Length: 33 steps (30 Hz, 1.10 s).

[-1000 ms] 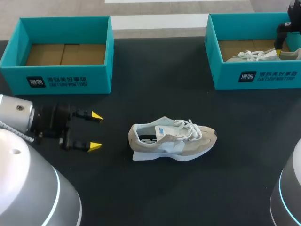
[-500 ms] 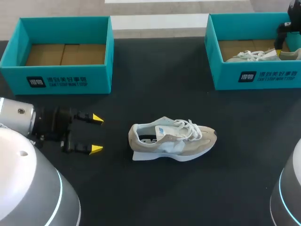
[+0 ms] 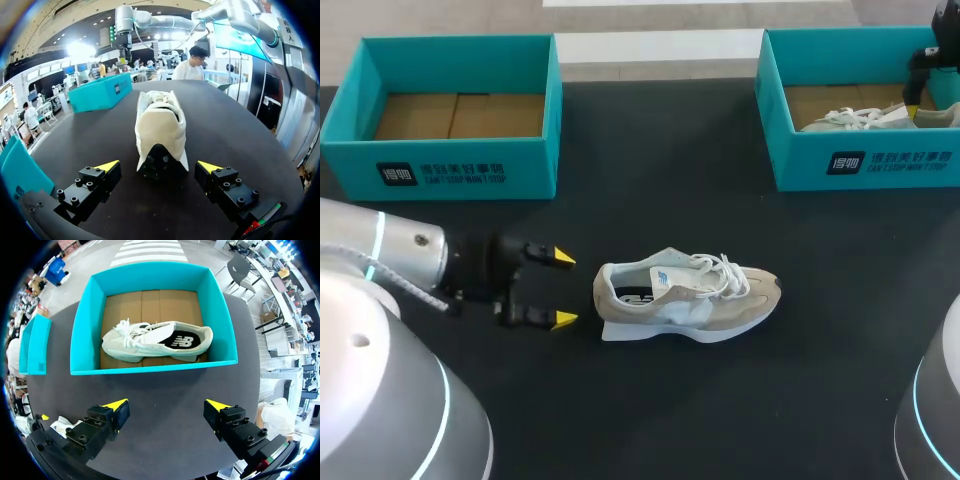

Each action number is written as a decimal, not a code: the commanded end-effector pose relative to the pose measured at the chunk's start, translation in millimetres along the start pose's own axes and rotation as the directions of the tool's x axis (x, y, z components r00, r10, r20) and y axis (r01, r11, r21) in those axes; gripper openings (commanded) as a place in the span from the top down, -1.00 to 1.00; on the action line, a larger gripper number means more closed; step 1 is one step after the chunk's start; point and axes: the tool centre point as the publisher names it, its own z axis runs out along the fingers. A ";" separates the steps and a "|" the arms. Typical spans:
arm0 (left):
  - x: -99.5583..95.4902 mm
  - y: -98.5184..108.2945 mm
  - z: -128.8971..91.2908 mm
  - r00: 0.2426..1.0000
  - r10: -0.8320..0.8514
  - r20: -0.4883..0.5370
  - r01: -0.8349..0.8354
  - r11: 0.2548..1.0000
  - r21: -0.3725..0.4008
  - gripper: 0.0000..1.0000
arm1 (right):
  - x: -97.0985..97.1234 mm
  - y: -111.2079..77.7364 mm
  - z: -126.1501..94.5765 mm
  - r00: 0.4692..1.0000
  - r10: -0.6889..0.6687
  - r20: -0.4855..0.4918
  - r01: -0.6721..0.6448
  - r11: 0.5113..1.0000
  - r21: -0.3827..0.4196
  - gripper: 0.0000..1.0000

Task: Take the shoe out of the shoebox, open the shoe tongue, remove and reinsert the insole, then place the shoe into the shoebox

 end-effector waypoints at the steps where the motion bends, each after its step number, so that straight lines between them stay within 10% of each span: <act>1: -5.1 2.1 24.6 1.000 0.004 -0.002 -0.004 1.000 -0.002 -1.00 | 0.1 0.2 0.3 1.000 0.000 0.000 0.000 1.000 -0.001 -1.00; 30: 5.2 -8.8 87.0 1.000 -0.016 -0.012 0.016 1.000 0.012 -1.00 | 0.1 0.2 0.3 1.000 0.000 0.000 0.000 1.000 -0.001 -1.00; 31: 5.3 -8.8 87.5 1.000 -0.018 -0.012 0.018 1.000 0.011 -0.86 | 0.1 0.2 0.3 1.000 0.000 0.000 0.000 1.000 -0.001 -1.00; 33: 6.1 -8.6 88.9 1.000 -0.022 -0.015 0.022 1.000 0.010 0.03 | 0.1 0.2 0.3 1.000 0.000 0.000 0.000 1.000 -0.001 -1.00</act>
